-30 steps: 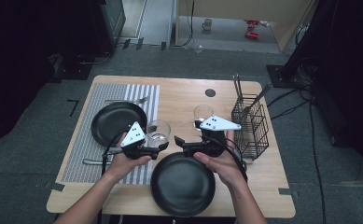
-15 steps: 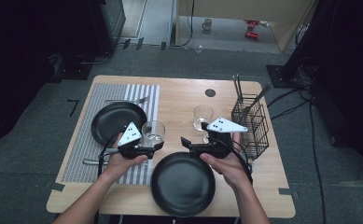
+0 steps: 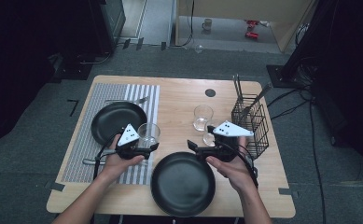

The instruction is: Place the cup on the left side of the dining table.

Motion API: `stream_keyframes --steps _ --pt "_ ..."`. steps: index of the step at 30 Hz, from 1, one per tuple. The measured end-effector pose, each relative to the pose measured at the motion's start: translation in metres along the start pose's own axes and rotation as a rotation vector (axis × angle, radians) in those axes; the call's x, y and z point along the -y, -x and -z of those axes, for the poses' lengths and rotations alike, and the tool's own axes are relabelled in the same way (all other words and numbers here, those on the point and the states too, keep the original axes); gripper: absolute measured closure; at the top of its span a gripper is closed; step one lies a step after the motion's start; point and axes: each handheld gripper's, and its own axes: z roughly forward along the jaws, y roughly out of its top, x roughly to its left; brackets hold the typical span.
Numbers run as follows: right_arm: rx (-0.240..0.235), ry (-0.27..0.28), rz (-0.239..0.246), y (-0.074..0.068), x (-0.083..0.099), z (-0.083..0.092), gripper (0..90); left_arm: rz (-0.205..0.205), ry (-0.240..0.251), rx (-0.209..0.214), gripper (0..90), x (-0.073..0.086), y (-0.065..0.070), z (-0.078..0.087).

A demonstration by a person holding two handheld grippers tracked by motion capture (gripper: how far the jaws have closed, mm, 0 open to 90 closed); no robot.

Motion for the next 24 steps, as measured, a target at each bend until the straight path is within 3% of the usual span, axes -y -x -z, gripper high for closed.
stream_keyframes --steps 15,24 --pt "0.01 -0.012 -0.014 0.004 0.013 0.005 9.8 -0.012 -0.091 -0.051 22.2 0.014 -0.006 -0.005" --pt "0.028 -0.015 -0.014 0.008 0.019 0.01 9.8 -0.037 -0.109 -0.058 22.2 0.017 -0.006 -0.004"
